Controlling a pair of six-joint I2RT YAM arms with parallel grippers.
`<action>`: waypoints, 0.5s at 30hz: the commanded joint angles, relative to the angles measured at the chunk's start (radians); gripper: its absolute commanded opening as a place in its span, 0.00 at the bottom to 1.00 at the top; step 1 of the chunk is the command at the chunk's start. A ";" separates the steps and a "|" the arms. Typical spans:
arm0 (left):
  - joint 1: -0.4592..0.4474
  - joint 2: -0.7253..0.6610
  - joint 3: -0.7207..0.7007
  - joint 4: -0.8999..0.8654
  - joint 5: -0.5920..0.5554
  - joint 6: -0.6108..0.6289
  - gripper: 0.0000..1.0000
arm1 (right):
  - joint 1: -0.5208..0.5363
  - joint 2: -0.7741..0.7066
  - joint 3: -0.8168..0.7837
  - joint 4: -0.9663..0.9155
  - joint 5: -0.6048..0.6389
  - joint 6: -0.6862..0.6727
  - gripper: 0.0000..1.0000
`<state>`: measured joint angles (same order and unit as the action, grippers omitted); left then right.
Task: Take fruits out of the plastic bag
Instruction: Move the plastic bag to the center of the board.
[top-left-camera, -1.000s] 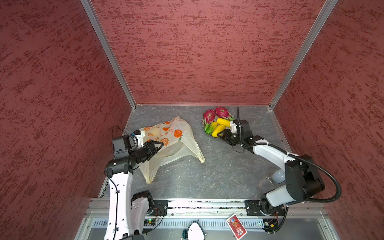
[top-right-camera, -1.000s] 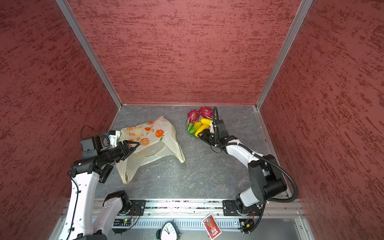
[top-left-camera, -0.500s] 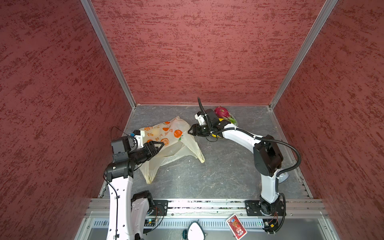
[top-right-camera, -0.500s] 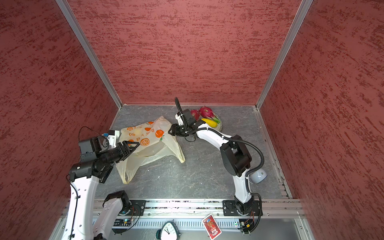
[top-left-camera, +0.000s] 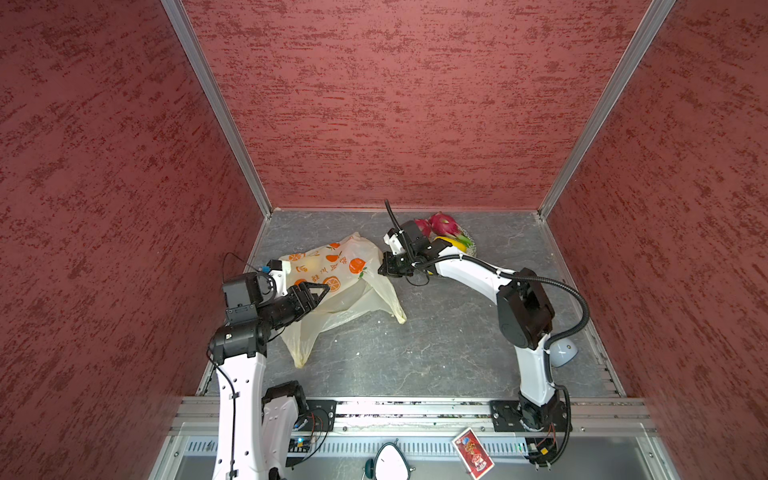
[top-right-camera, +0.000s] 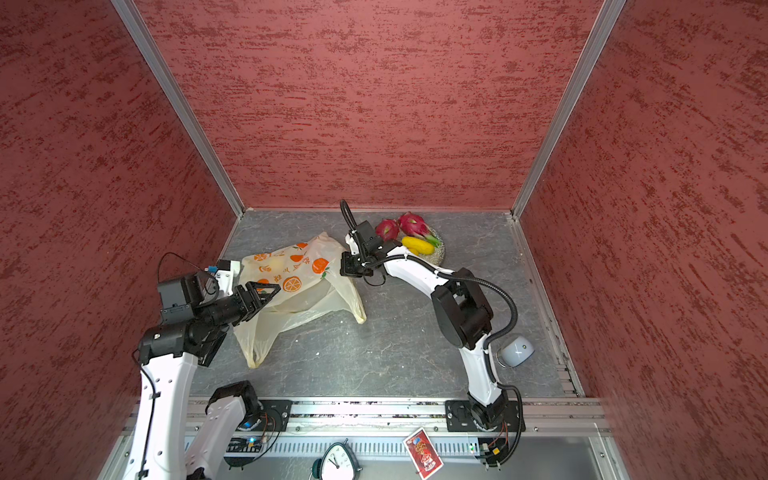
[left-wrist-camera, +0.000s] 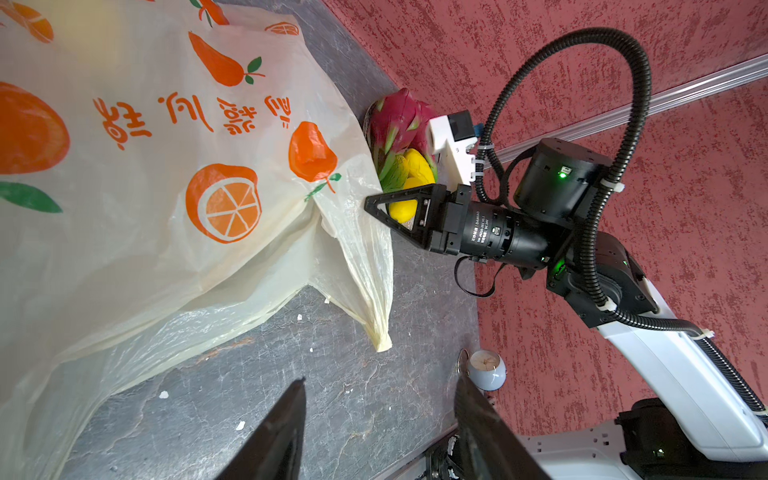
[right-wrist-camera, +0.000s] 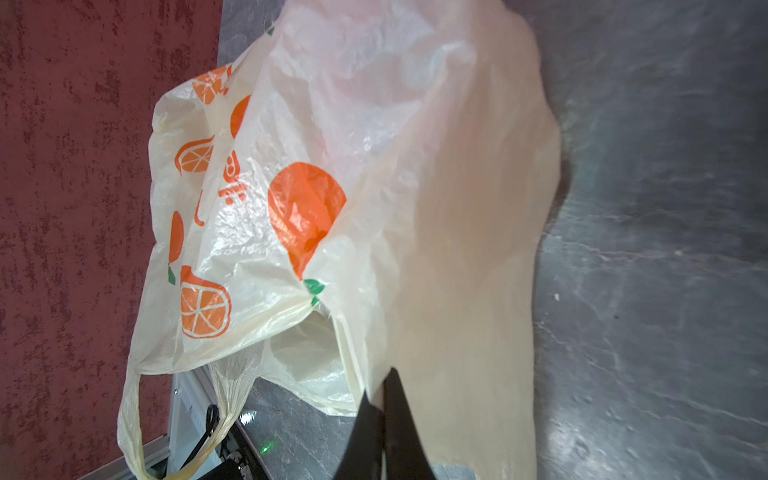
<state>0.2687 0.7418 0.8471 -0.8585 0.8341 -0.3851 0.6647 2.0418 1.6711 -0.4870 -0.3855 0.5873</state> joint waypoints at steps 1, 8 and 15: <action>-0.008 0.002 -0.014 0.017 0.011 0.019 0.58 | -0.047 -0.122 -0.050 -0.012 0.077 -0.021 0.02; -0.061 0.011 0.003 0.010 -0.035 0.013 0.58 | -0.149 -0.285 -0.246 0.052 0.056 -0.018 0.00; -0.404 0.098 0.135 -0.018 -0.325 -0.018 0.59 | -0.163 -0.353 -0.329 0.060 0.061 -0.046 0.00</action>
<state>-0.0299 0.8158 0.9108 -0.8722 0.6662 -0.3962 0.4969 1.7206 1.3590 -0.4484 -0.3447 0.5697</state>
